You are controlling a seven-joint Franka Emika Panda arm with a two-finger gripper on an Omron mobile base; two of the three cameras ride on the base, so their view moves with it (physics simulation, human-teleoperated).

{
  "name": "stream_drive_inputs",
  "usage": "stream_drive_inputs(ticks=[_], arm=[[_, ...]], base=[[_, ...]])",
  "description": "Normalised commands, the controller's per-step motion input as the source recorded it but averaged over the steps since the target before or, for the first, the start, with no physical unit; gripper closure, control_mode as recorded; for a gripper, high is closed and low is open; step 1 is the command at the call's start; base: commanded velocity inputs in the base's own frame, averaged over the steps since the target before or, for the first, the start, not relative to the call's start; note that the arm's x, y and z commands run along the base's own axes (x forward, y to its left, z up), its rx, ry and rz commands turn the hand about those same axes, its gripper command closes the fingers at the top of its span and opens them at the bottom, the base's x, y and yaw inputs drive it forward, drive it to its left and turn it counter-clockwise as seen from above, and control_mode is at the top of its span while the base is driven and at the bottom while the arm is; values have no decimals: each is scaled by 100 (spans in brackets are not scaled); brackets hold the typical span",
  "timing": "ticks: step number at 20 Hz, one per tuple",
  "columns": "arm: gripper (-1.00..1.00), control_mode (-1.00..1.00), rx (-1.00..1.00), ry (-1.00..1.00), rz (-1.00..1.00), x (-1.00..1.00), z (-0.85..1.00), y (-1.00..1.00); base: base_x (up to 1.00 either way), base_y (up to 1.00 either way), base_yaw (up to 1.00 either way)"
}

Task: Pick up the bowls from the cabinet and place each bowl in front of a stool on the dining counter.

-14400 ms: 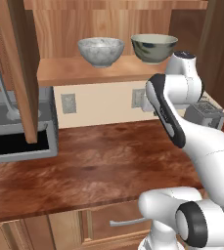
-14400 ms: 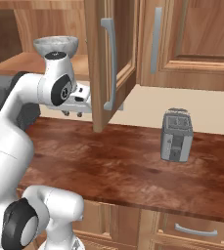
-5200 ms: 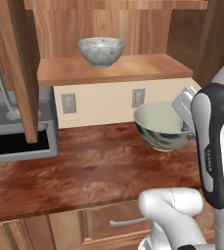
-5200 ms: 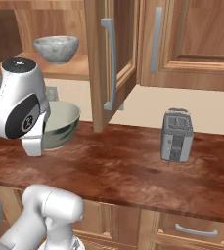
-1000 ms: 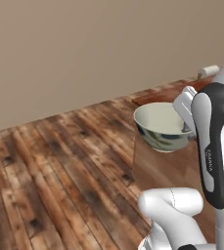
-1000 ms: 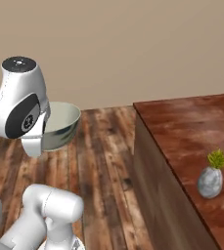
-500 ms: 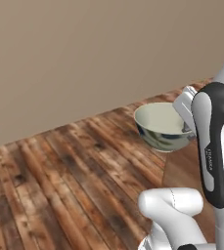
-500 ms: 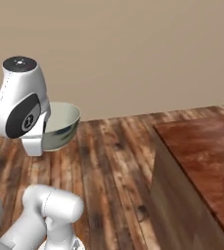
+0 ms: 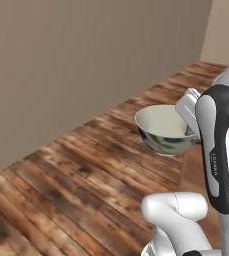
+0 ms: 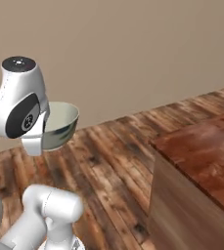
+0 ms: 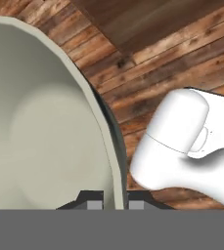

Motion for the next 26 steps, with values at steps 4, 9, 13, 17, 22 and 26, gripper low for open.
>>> stream_drive_inputs(ticks=[4, 9, 13, 17, 22, 26], arm=[[100, 100, 0, 0, 0, 0, 0, 0], [100, 100, 0, 0, 0, 0, 0, 0], [100, 100, 0, 0, 0, 0, 0, 0], [100, 100, 0, 0, 0, 0, 0, 0], [100, 100, 0, 0, 0, 0, 0, 0], [100, 100, 0, 0, 0, 0, 0, 0]], base=[[54, 56, -76], [38, 46, -80], [38, 47, -82], [42, 55, -79], [58, 69, -72], [67, 78, -69]])
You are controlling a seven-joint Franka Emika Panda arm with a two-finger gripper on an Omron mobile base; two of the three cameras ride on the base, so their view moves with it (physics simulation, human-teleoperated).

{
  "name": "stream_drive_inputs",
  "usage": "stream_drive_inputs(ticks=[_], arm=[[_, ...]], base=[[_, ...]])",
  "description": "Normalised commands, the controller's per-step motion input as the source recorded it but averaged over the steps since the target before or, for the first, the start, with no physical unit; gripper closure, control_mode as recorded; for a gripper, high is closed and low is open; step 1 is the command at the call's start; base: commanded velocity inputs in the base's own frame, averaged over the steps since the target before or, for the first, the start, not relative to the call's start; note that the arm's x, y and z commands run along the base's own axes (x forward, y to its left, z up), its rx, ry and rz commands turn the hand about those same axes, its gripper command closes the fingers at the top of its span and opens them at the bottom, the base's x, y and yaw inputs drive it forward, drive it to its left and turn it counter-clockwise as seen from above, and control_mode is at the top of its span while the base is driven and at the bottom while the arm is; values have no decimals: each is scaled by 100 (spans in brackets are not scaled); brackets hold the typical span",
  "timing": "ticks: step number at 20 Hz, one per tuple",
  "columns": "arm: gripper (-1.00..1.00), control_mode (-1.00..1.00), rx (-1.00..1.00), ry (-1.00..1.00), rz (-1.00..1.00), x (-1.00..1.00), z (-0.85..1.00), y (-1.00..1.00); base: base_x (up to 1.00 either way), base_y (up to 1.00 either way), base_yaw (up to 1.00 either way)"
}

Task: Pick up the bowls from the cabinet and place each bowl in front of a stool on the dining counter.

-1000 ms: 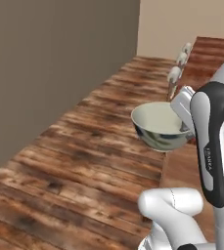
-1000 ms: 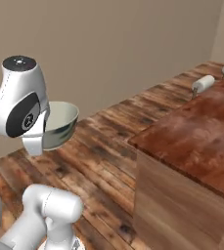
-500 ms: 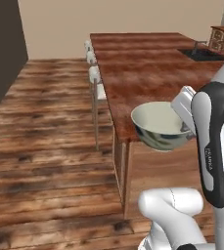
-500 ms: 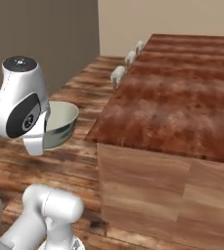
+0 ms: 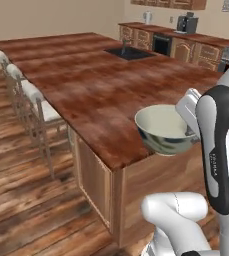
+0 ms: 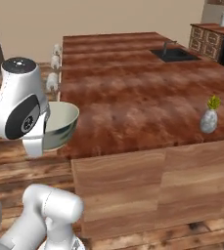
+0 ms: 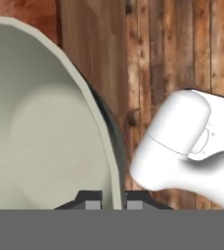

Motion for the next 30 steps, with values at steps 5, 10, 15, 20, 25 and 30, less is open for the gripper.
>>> stream_drive_inputs(ticks=[5, 10, 15, 20, 25, 30], arm=[[100, 100, 0, 0, 0, 0, 0, 0], [100, 100, 0, 0, 0, 0, 0, 0], [100, 100, 0, 0, 0, 0, 0, 0], [100, 100, 0, 0, 0, 0, 0, 0], [100, 100, 0, 0, 0, 0, 0, 0], [100, 100, 0, 0, 0, 0, 0, 0]], base=[[73, 90, -65], [-1, 100, -45], [-29, 100, -33], [12, 100, -40], [38, 100, -46], [60, 100, -46]])
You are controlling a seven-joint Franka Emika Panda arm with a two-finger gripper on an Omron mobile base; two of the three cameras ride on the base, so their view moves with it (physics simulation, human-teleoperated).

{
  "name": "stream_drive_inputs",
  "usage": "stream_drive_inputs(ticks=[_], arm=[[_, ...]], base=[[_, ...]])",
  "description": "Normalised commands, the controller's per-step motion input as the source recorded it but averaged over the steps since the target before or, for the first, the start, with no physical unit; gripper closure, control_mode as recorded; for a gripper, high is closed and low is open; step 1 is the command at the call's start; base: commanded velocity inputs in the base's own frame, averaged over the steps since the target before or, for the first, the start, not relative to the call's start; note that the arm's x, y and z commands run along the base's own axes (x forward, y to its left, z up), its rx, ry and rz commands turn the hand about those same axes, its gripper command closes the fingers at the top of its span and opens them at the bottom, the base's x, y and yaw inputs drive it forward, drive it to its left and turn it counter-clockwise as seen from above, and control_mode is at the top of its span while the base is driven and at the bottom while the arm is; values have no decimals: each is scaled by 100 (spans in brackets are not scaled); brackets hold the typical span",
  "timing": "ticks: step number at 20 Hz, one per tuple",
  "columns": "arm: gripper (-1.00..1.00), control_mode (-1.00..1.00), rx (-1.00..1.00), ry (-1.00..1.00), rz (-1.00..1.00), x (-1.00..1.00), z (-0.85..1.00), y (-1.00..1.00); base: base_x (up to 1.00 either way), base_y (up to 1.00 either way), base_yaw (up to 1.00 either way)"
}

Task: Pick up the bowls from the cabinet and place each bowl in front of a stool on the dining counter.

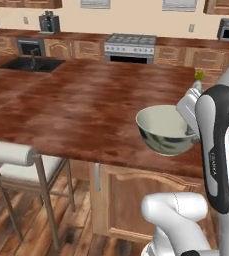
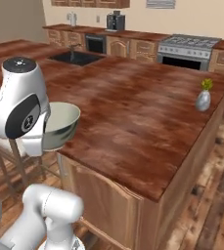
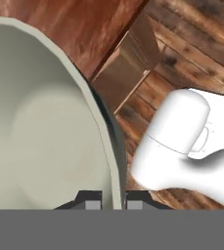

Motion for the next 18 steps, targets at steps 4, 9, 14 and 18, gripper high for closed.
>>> stream_drive_inputs(ticks=[4, 9, 14, 18], arm=[[100, 100, 0, 0, 0, 0, 0, 0], [100, 100, 0, 0, 0, 0, 0, 0], [100, 100, 0, 0, 0, 0, 0, 0], [100, 100, 0, 0, 0, 0, 0, 0]], base=[[47, 100, -46], [3, 100, -38], [2, 100, -29], [0, 100, -20]])
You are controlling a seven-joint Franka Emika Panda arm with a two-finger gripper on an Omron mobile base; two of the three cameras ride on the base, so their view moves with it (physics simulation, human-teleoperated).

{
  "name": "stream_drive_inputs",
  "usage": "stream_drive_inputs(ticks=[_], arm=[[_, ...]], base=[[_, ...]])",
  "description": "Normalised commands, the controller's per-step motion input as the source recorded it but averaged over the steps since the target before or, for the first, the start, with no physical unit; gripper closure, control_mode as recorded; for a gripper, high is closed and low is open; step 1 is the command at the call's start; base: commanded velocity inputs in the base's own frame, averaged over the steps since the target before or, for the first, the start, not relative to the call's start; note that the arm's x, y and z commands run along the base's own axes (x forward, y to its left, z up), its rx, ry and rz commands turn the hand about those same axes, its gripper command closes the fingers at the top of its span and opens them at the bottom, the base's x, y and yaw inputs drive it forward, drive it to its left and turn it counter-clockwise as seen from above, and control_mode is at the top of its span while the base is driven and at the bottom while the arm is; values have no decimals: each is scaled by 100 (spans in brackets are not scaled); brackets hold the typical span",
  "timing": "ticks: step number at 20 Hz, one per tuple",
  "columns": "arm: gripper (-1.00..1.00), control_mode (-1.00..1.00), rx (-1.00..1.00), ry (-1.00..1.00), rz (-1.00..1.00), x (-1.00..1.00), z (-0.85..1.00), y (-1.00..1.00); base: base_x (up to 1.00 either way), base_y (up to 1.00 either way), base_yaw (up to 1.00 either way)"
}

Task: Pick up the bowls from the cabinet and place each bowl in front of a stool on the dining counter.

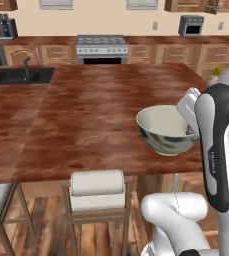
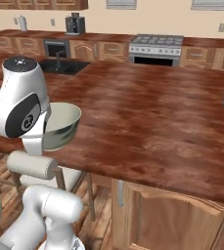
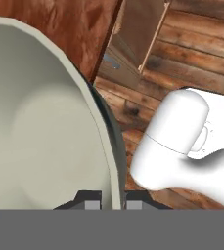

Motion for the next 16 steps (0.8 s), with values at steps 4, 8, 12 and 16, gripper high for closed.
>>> stream_drive_inputs(ticks=[4, 8, 12, 16], arm=[[100, 100, 0, 0, 0, 0, 0, 0], [100, 100, 0, 0, 0, 0, 0, 0], [100, -100, 0, 0, -14, 100, -19, 14], [100, -100, 0, 0, -13, 100, -40, 6]], base=[[8, 82, -18], [76, 28, -12], [0, 0, 0], [0, 0, 0]])
